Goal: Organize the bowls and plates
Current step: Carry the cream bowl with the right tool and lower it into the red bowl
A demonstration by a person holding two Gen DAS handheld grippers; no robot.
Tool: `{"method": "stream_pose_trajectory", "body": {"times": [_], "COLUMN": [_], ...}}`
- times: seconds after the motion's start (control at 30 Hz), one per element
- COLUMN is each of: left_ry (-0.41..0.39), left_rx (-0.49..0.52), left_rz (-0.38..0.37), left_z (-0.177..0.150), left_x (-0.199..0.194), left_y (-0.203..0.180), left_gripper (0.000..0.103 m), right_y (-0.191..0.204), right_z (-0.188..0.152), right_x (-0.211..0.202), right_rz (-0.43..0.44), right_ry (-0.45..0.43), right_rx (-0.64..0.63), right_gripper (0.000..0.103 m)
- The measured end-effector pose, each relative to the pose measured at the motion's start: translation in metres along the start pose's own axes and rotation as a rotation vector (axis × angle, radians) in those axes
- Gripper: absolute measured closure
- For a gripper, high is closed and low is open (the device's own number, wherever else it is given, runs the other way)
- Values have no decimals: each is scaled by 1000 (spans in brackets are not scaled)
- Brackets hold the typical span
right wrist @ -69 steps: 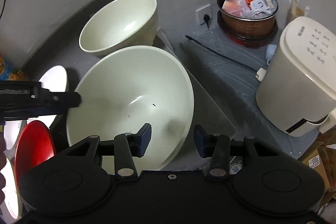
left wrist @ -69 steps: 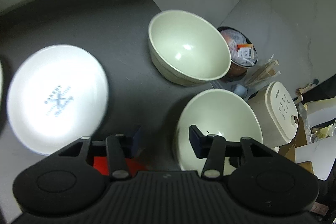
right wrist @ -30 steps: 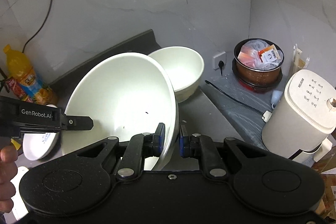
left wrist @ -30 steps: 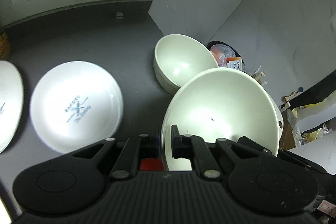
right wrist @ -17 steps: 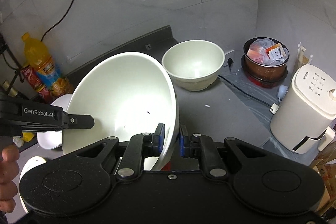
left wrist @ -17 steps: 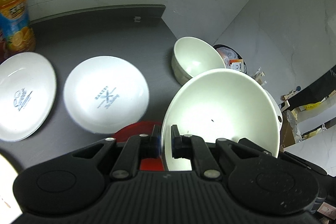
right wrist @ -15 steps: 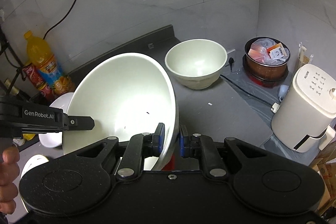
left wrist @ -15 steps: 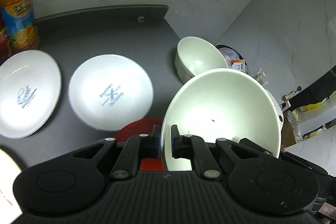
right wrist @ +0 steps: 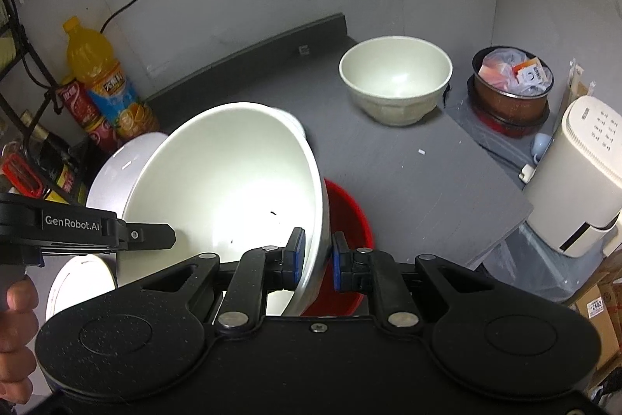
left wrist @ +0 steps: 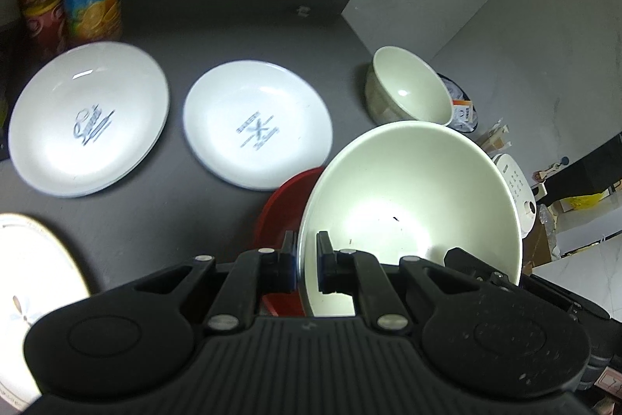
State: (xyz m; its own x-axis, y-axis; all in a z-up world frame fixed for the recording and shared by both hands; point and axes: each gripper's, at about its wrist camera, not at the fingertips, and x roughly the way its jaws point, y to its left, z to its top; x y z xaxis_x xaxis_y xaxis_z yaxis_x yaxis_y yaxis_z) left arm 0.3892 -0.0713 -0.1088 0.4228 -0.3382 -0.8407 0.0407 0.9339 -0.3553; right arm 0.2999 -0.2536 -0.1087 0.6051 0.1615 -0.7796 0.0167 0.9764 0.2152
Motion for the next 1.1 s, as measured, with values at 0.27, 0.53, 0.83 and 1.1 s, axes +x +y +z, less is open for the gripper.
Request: {"method": "stream_pose_trajectory", "body": {"times": [0.27, 0.53, 0.83, 1.1], "left_ry": [40, 79, 105, 128], "left_rx": [-25, -68, -98, -134], "left_rz": [9, 9, 25, 41], "left_z": [-8, -10, -9, -9], "left_x": [10, 26, 41, 55], "left_y": [14, 20, 19, 20], "left_gripper": [95, 95, 95, 95], "right_y": [2, -4, -8, -13], "right_z": [-8, -5, 2, 5], "right_x": [11, 26, 40, 51], "right_rz": [-5, 5, 12, 11], "right_ry": [50, 102, 135, 165], "right_rx": [-8, 7, -12, -31], "right_gripper": [87, 83, 76, 72]}}
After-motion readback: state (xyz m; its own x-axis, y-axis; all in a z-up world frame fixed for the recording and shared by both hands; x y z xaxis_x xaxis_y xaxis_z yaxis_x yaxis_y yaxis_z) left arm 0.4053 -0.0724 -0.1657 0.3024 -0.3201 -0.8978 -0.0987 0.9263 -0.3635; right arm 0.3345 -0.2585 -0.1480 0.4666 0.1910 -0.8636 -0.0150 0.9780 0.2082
